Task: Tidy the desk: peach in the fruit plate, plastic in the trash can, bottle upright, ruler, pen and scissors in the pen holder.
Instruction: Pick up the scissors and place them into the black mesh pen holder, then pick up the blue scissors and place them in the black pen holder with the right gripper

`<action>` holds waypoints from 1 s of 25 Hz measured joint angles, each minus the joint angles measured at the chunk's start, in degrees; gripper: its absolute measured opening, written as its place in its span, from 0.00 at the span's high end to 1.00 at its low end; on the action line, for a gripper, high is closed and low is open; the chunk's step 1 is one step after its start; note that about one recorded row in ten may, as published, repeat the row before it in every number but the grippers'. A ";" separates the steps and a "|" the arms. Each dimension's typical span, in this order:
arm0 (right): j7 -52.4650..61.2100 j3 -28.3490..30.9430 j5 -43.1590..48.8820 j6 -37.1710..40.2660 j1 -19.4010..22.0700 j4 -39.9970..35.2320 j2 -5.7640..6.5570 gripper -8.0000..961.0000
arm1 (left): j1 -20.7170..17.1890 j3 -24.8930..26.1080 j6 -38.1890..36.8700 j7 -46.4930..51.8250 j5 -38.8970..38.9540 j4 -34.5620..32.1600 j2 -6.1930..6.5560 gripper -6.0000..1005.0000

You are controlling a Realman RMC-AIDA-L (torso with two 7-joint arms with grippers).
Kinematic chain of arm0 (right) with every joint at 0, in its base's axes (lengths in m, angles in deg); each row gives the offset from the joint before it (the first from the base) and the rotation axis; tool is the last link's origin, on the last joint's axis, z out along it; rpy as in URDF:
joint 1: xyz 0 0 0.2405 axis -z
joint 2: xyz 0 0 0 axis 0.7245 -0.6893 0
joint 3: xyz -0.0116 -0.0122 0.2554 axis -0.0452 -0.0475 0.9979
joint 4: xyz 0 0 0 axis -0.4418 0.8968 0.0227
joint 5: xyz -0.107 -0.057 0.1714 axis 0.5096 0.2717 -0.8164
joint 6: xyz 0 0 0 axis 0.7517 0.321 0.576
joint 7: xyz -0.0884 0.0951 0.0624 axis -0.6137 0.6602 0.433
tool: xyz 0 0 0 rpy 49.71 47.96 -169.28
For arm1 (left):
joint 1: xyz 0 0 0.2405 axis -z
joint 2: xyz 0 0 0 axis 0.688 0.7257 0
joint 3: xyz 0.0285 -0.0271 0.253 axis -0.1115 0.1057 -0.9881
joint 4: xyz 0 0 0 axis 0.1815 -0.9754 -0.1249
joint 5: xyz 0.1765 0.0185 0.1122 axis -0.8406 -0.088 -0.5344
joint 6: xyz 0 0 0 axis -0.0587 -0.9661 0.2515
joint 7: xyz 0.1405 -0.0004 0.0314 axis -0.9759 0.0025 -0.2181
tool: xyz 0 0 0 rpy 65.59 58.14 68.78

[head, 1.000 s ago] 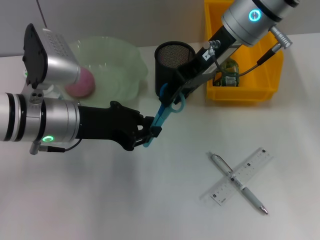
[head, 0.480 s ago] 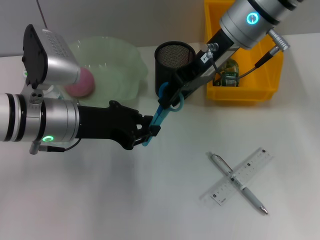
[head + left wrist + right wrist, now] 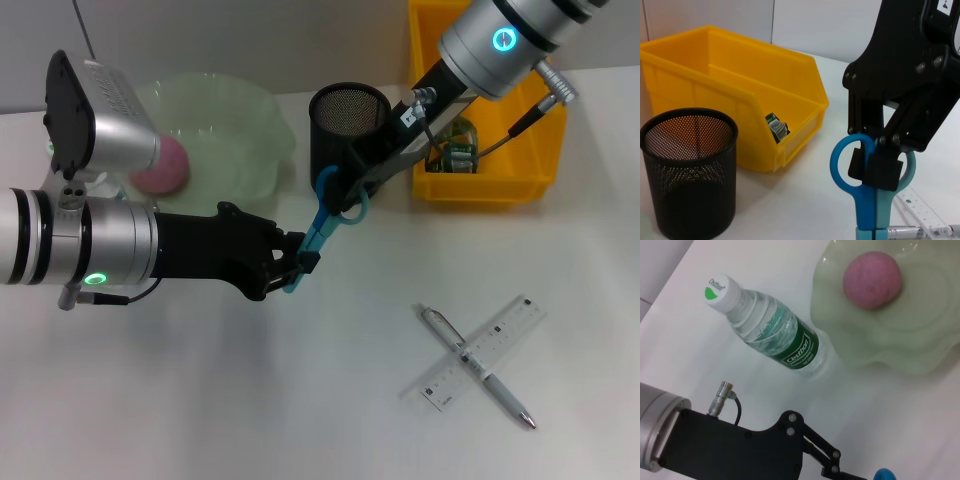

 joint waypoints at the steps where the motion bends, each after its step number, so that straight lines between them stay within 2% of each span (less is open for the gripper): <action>1: -0.02 -0.20 -0.01 -0.02 0.00 -0.01 0.00 0.86 | -0.01 0.00 0.00 -0.01 -0.01 0.00 0.00 0.79; 8: 0.01 -1.23 0.01 -0.17 0.02 -0.01 0.00 0.90 | 0.05 0.01 -0.14 0.00 -0.02 0.05 0.10 0.79; 19: -0.13 -1.23 0.01 -0.25 0.00 -0.14 0.00 0.90 | 0.10 0.66 -1.34 0.37 0.01 0.00 0.27 0.70; 22: -0.52 -1.23 0.06 -0.13 0.08 -0.55 0.27 0.90 | 0.06 2.10 -3.36 0.25 0.42 -0.05 0.33 0.48; 25: -1.17 -1.13 0.42 0.43 0.91 -2.12 0.54 0.90 | -0.60 4.84 -7.55 -1.45 3.08 0.13 0.39 0.39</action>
